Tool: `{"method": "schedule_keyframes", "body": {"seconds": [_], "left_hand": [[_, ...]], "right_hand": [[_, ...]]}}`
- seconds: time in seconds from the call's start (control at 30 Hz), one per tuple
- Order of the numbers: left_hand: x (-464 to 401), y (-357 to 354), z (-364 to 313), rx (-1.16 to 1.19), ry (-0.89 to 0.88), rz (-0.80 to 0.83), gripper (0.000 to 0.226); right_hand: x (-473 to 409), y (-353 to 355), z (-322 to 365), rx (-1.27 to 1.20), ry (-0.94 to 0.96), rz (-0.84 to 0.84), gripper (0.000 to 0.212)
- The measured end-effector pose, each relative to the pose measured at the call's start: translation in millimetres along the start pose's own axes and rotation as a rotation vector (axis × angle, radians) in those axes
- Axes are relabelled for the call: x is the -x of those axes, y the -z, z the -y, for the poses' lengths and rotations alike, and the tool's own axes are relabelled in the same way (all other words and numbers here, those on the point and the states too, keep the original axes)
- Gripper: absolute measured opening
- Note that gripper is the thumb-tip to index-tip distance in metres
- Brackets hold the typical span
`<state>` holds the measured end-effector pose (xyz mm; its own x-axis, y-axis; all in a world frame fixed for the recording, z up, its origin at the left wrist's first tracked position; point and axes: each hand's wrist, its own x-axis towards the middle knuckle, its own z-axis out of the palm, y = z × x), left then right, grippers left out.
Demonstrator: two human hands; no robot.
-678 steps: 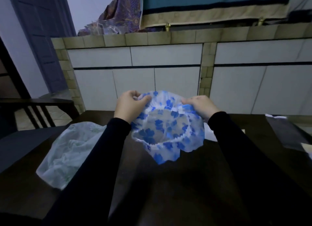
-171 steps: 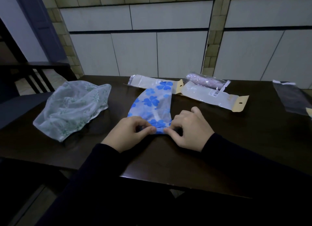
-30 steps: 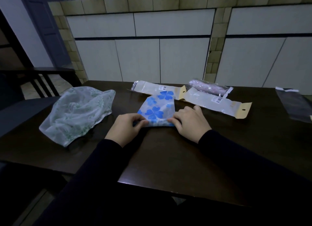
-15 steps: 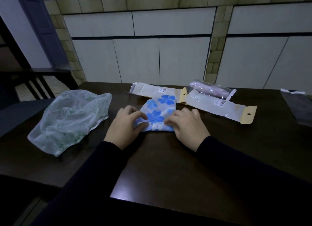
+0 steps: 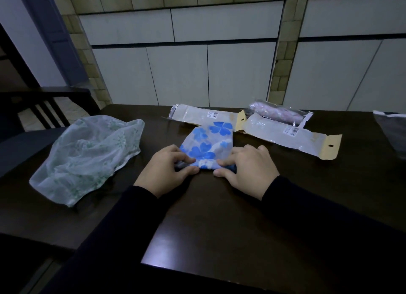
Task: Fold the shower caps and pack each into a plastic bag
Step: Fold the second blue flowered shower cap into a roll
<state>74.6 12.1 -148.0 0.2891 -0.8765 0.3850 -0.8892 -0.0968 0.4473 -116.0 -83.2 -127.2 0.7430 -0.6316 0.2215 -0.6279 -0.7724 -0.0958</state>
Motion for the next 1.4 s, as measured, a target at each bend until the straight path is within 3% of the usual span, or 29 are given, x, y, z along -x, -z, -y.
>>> {"method": "schedule_keyframes", "body": {"seconds": [0.23, 0.5, 0.73, 0.9, 1.03, 1.13, 1.4], "left_hand": [[1.4, 1.5, 1.6, -0.035, -0.035, -0.020, 0.015], [-5.4, 3.1, -0.5, -0.114, 0.070, -0.036, 0.021], [-13.0, 3.6, -1.4, -0.146, 0.145, -0.060, 0.028], [-21.8, 0.9, 2.6, -0.208, 0.121, -0.012, 0.024], [-27.9, -0.6, 6.0, -0.163, -0.017, -0.065, 0.021], [-29.5, -3.0, 6.4, -0.094, -0.068, -0.034, 0.003], [-22.3, 0.0, 8.7, -0.049, -0.017, 0.025, 0.027]], "right_hand": [[-6.5, -2.9, -2.5, -0.089, 0.015, -0.037, 0.038], [-21.7, -8.9, -5.7, -0.212, -0.049, -0.110, 0.029], [-32.0, -11.8, -7.5, -0.129, -0.119, -0.130, 0.034], [-40.8, -13.4, -8.9, -0.058, -0.093, -0.125, 0.033], [-44.1, -16.2, -10.3, -0.087, -0.047, -0.157, 0.027], [-41.7, -16.7, -10.4, -0.059, -0.018, -0.167, 0.025], [-35.7, -6.4, -12.8, -0.035, 0.001, -0.001, 0.047]]}}
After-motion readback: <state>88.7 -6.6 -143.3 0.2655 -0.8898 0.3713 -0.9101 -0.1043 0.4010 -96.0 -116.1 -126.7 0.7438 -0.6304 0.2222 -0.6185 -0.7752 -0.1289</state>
